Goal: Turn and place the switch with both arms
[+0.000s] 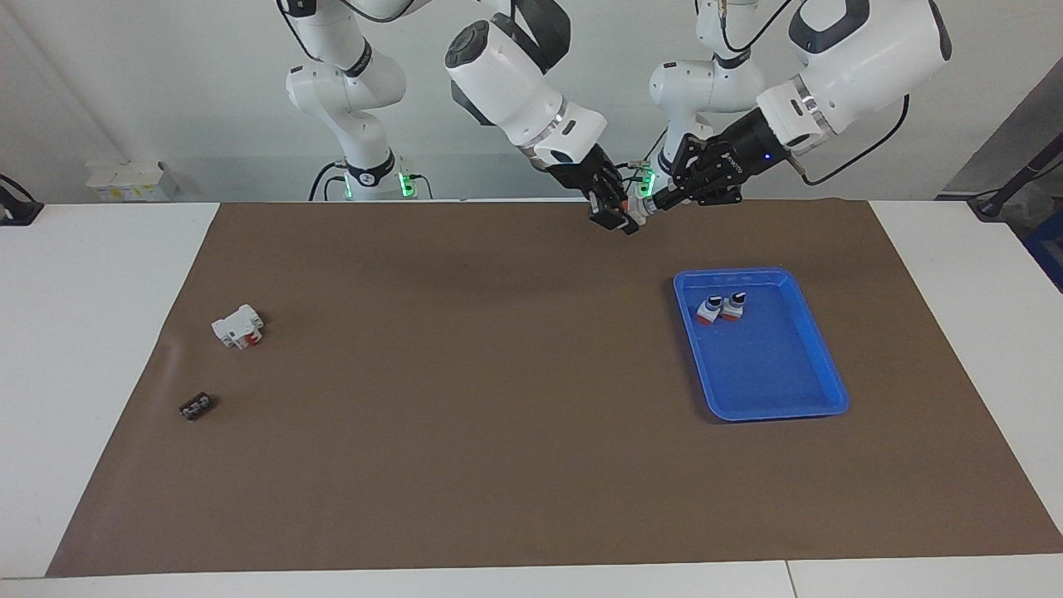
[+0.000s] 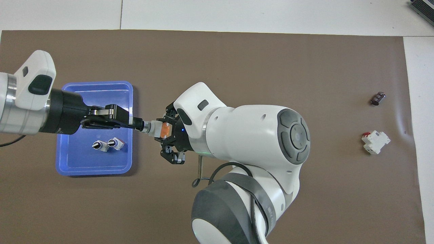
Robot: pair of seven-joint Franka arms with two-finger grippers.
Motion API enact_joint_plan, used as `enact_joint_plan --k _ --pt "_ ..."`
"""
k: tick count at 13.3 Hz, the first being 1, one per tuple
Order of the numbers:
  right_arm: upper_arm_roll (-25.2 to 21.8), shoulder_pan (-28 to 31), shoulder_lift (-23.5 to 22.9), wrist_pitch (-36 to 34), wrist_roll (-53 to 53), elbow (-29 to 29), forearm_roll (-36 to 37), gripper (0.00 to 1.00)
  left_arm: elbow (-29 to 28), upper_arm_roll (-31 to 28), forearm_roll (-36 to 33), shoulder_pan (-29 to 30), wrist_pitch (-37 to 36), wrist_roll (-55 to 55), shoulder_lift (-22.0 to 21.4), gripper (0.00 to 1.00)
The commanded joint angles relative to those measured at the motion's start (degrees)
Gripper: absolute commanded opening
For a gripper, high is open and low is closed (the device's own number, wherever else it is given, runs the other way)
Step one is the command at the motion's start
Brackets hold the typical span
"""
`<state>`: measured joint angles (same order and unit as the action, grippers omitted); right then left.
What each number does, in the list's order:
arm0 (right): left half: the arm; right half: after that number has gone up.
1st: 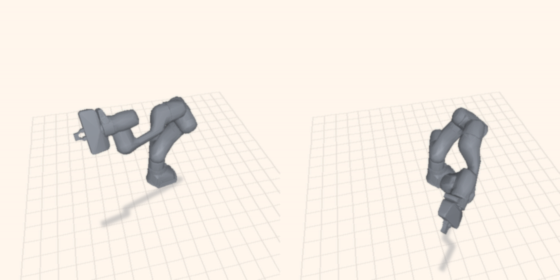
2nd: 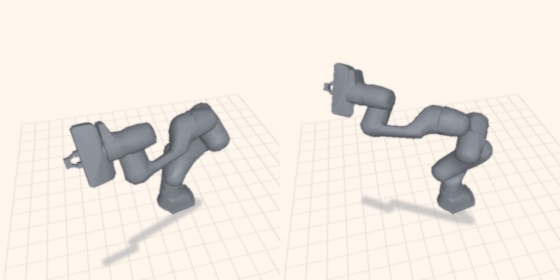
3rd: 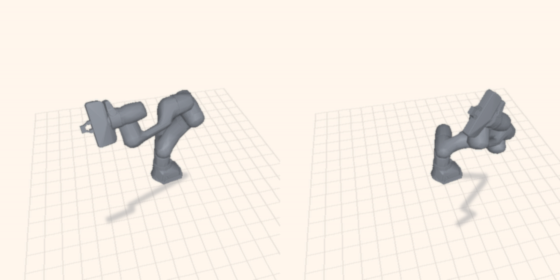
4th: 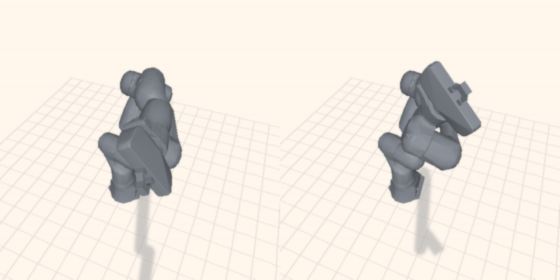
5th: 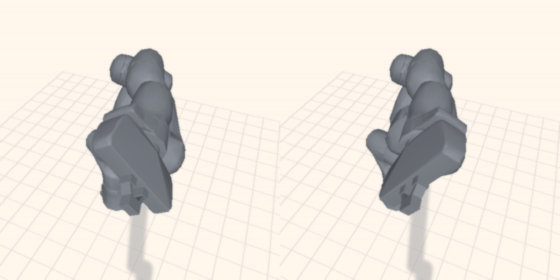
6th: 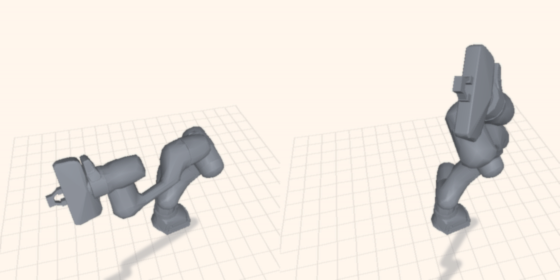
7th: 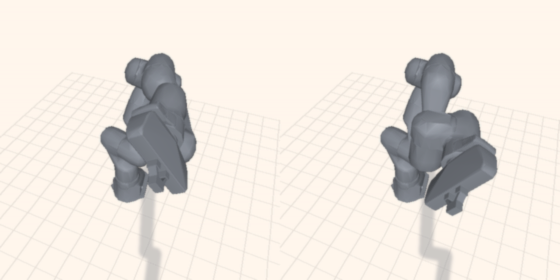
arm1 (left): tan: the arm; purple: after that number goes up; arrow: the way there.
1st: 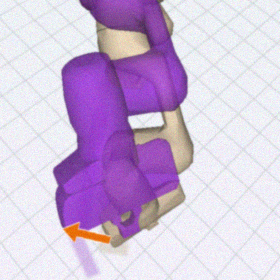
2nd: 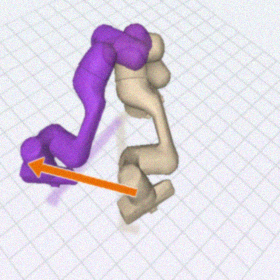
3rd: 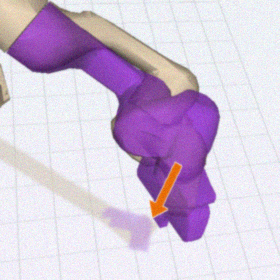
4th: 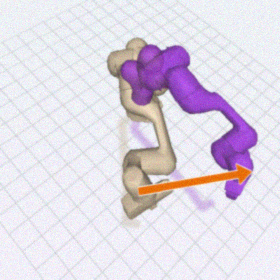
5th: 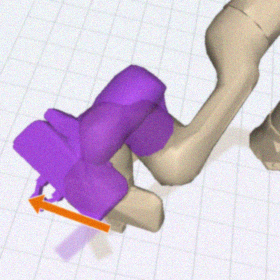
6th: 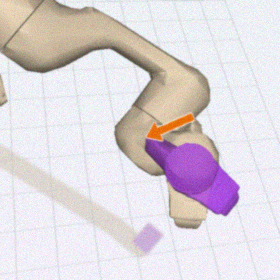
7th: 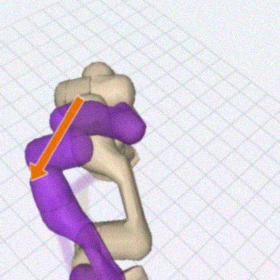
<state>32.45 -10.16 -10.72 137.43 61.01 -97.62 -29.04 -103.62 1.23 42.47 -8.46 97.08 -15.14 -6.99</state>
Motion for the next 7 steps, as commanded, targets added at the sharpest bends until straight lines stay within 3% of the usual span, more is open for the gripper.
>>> enact_joint_plan --k 1,7 --pt "-0.3 1.5 2.0 -0.9 0.7 -2.7 -0.8 0.0 -1.7 -0.2 -0.8 2.2 -0.6 -13.1 -1.7 0.0" --pt "-0.3 1.7 2.0 -0.9 0.6 -2.7 -0.8 0.0 -1.8 -0.3 -1.1 2.6 -1.5 -32.2 -2.4 0.0"
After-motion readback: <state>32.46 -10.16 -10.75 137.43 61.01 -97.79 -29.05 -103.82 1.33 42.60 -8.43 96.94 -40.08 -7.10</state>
